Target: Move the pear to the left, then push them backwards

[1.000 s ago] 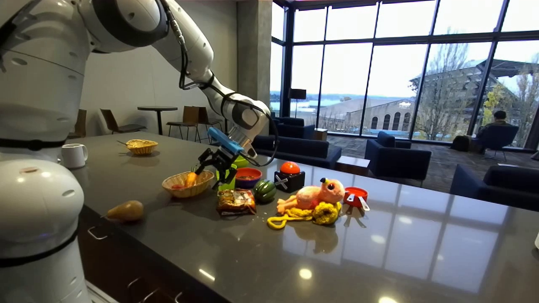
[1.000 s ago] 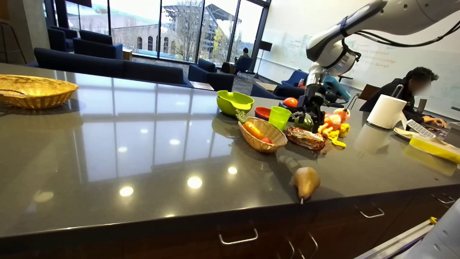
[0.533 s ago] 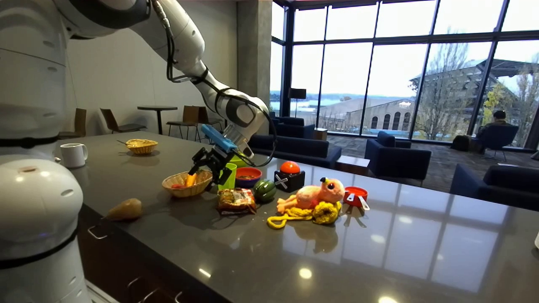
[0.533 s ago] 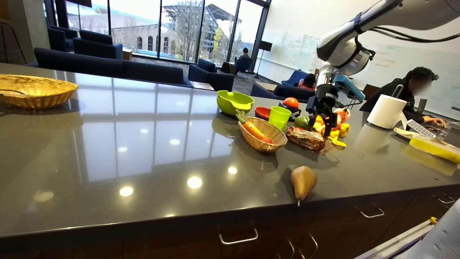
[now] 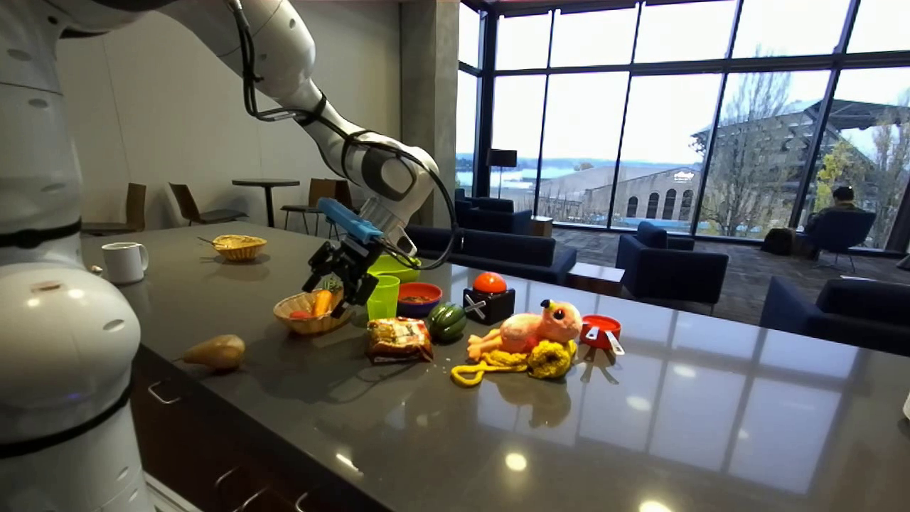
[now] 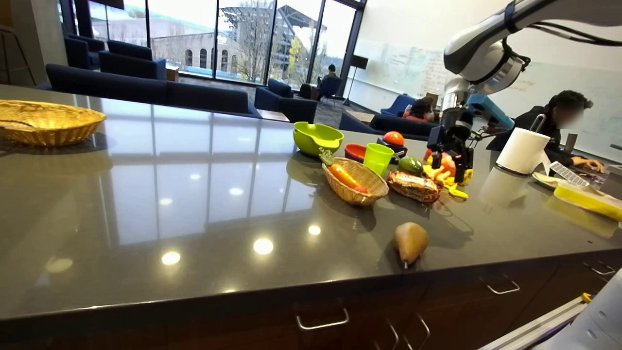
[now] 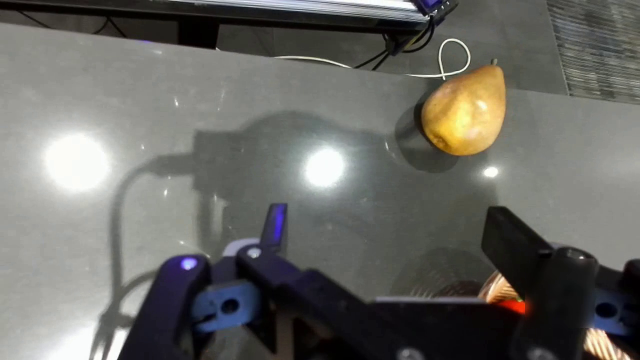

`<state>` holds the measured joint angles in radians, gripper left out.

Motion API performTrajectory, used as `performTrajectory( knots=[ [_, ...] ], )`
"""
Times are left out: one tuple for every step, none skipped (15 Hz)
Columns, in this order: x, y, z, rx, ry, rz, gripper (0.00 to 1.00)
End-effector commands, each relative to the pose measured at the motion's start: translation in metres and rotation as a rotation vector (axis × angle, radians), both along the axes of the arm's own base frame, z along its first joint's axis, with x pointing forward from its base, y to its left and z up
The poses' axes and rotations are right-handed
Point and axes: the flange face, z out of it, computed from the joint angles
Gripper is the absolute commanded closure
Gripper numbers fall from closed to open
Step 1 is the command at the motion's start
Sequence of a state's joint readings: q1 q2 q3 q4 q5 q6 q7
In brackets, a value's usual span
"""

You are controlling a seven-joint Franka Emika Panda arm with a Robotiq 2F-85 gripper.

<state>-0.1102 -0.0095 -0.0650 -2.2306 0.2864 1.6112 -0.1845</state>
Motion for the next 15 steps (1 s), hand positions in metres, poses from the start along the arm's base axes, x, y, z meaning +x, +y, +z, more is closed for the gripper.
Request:
performTrajectory(
  knots=[
    [-0.023,0.005,0.018,-0.041,-0.027,-0.023,0.00],
    [-0.026,0.006,0.022,-0.057,-0.044,-0.028,0.00],
    [-0.029,0.007,0.025,-0.070,-0.059,-0.030,0.00],
    [-0.031,0.008,0.027,-0.089,-0.088,-0.034,0.00],
    [-0.033,0.009,0.030,-0.107,-0.114,-0.031,0.00],
    [-0.035,0.011,0.032,-0.124,-0.136,-0.031,0.00],
    [-0.038,0.013,0.034,-0.135,-0.152,-0.023,0.00],
    [-0.044,0.015,0.038,-0.108,-0.130,-0.002,0.00],
    [-0.051,0.018,0.042,-0.105,-0.130,0.018,0.00],
    [-0.055,0.020,0.044,-0.102,-0.120,0.031,0.00],
    [-0.060,0.022,0.046,-0.097,-0.106,0.040,0.00],
    [-0.067,0.023,0.049,-0.090,-0.091,0.051,0.00],
    [-0.072,0.025,0.050,-0.089,-0.079,0.057,0.00],
    [-0.077,0.025,0.053,-0.085,-0.065,0.062,0.00],
    [-0.080,0.025,0.054,-0.082,-0.057,0.066,0.00]
  ],
)
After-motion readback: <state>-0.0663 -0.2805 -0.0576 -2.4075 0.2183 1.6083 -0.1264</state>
